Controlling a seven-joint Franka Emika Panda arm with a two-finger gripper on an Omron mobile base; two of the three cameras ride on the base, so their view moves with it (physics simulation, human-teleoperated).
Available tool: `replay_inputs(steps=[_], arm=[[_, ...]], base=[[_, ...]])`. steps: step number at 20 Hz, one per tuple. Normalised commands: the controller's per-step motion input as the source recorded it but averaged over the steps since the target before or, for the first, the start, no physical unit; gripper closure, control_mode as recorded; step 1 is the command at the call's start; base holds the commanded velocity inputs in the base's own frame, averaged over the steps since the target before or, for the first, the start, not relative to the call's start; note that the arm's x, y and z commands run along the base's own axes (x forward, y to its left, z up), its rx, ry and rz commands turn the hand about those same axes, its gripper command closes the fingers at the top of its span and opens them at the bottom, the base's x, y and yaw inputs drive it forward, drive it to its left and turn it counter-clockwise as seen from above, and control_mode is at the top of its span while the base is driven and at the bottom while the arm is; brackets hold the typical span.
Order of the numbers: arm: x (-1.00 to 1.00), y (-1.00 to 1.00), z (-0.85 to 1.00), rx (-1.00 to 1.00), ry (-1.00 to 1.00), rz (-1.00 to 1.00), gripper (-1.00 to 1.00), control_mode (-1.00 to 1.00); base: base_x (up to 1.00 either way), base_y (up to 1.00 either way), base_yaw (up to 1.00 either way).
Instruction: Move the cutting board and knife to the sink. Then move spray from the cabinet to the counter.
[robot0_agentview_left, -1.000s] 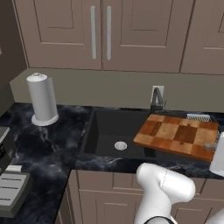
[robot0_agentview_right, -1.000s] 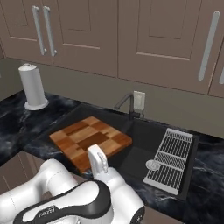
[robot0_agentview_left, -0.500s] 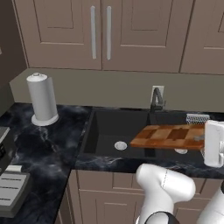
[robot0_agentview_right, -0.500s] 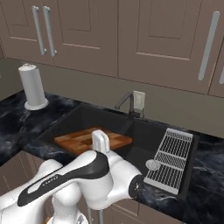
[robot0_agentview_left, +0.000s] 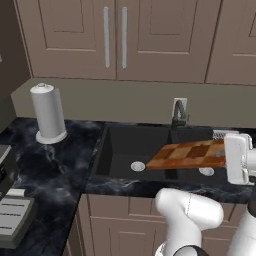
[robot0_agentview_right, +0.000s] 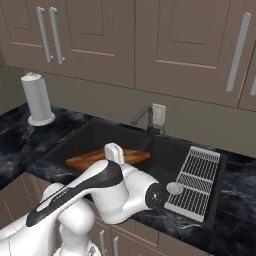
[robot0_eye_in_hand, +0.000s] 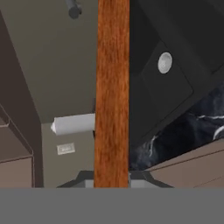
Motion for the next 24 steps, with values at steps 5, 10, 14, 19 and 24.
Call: replay_inputs(steps=[5,10,14,19,24], arm=[[0.21,0.28,-0.15,-0.18,-0.06,0.0,1.0,-1.0],[0.34,0.32,-0.09,-0.19,-0.05,-0.02,1.0,-1.0],[0.37,0.25,-0.01,-0.17,-0.09,0.0,1.0,-1.0],[0.39,0.27,0.0,-0.13,-0.01,0.0,1.0,-1.0],[0.4,0.29,0.0,-0.1,0.0,0.0,1.0,-1.0]], base=[[0.0,0.0,0.0],[0.0,0.0,0.0],[0.0,0.0,0.0],[0.0,0.0,0.0],[0.0,0.0,0.0]])
